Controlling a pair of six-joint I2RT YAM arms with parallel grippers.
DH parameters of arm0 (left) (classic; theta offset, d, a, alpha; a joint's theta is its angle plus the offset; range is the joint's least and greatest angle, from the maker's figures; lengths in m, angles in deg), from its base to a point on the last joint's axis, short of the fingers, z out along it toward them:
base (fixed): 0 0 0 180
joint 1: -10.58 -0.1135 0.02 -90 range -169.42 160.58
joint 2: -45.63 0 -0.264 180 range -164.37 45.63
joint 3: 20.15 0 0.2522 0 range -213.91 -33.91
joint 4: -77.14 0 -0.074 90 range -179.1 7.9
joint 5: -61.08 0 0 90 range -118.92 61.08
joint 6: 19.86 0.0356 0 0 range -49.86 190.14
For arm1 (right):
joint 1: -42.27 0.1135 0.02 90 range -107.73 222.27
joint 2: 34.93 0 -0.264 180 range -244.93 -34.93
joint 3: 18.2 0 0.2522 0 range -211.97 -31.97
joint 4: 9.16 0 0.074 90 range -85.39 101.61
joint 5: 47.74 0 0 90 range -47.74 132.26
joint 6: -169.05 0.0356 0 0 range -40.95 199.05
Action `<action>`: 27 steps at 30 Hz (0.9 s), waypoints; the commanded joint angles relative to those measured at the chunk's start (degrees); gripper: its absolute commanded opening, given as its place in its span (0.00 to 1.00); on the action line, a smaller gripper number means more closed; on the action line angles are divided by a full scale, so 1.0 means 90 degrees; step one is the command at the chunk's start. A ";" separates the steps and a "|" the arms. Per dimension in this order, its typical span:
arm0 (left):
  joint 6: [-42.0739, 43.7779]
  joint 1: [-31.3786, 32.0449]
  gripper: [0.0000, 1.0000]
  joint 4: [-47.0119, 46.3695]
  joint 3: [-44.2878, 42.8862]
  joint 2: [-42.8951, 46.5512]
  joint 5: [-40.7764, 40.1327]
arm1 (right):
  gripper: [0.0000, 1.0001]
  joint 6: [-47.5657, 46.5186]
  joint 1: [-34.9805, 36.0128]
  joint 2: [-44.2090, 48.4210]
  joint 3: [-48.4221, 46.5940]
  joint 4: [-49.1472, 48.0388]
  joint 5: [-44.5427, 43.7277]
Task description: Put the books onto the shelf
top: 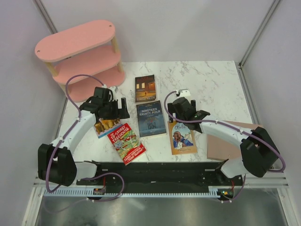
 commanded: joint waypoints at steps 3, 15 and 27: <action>-0.0054 0.0140 1.00 -0.0488 0.0001 -0.0366 0.0735 | 0.98 -0.0274 0.0030 -0.0064 -0.0093 -0.0283 0.0326; -0.0268 0.1556 0.02 -0.0831 -0.0857 -0.1586 0.0551 | 0.98 0.0418 -0.0009 -0.0786 -0.0296 -0.0430 0.0980; -0.0883 0.2436 0.02 -0.0011 -0.2050 -0.3765 -0.0991 | 0.98 0.0720 -0.0029 -0.1489 -0.0473 -0.1356 0.2238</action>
